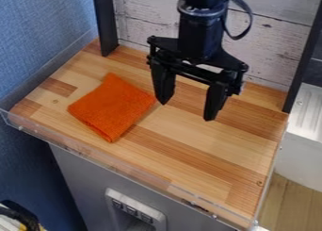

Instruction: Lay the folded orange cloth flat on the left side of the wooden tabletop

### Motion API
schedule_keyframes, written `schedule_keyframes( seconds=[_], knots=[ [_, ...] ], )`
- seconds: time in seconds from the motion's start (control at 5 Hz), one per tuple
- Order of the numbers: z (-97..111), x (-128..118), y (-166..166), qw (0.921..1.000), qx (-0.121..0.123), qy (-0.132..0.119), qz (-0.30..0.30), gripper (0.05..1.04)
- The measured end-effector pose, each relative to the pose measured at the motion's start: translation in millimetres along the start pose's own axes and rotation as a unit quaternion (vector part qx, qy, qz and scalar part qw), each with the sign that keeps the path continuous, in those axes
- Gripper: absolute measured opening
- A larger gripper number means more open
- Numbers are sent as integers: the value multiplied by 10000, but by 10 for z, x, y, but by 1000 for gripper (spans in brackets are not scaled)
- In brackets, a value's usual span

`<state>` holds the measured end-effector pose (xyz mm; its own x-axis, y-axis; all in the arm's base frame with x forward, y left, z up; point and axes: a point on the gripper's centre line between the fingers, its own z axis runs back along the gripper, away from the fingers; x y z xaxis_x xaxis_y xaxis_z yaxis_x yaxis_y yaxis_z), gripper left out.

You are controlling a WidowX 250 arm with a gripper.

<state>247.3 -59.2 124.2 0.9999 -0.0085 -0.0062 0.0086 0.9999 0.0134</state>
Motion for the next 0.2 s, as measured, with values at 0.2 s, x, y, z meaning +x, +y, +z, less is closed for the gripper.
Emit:
schedule_keyframes(
  seconds=[0.2],
  knots=[
    [36, -38, -117, 10000, -55, -42, 46, 999]
  ],
)
